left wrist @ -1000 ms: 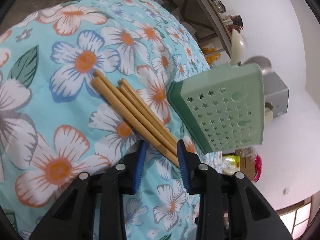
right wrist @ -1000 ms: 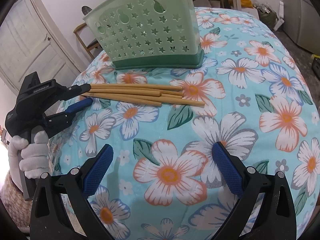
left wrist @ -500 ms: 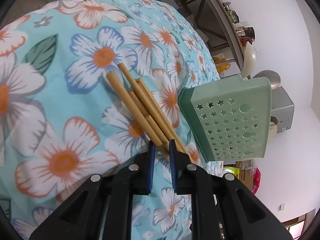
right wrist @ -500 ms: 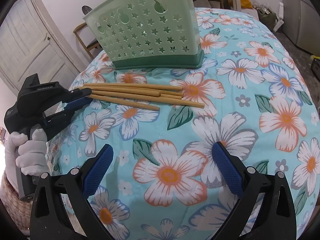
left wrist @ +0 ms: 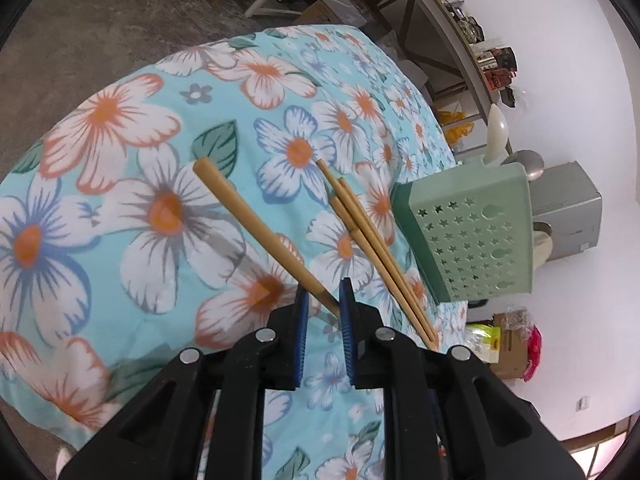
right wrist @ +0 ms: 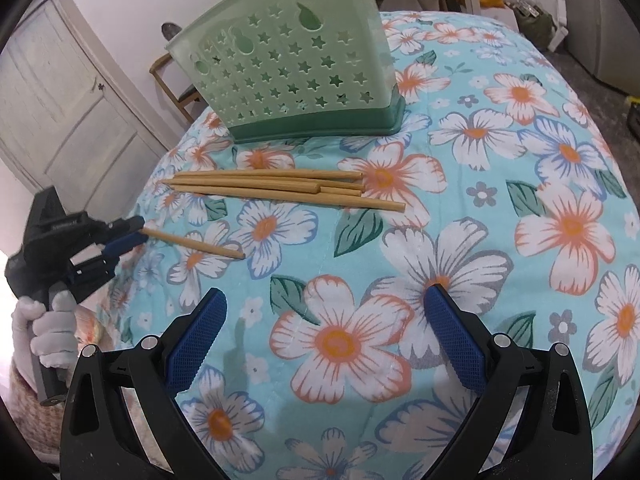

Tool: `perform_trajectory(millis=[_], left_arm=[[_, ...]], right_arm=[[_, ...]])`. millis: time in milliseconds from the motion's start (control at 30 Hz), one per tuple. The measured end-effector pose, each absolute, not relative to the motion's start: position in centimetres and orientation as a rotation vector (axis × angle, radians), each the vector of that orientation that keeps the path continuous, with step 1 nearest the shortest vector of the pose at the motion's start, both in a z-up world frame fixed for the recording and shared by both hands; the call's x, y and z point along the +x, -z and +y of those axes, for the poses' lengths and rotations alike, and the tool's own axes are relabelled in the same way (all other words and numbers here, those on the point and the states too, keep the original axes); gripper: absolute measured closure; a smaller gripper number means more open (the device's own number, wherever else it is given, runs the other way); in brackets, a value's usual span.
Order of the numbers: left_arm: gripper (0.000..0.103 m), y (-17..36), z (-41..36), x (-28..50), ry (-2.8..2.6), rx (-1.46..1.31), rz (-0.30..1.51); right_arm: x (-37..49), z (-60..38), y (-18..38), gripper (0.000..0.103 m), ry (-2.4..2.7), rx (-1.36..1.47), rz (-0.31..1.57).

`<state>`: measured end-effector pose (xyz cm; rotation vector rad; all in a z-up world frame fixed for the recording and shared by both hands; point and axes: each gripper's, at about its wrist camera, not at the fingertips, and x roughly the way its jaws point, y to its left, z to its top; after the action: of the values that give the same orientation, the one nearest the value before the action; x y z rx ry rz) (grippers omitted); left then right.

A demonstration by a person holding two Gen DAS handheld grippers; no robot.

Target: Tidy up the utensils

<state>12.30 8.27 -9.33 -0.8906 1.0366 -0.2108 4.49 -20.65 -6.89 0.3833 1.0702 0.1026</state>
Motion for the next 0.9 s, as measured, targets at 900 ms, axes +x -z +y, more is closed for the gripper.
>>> perform_trajectory(millis=[900], left_arm=[[0.077,6.2,-5.6,9.7,0.52,0.742,0.775]], right_arm=[[4.7,-20.6,7.1,0.008,-0.134,0.378,1.075]])
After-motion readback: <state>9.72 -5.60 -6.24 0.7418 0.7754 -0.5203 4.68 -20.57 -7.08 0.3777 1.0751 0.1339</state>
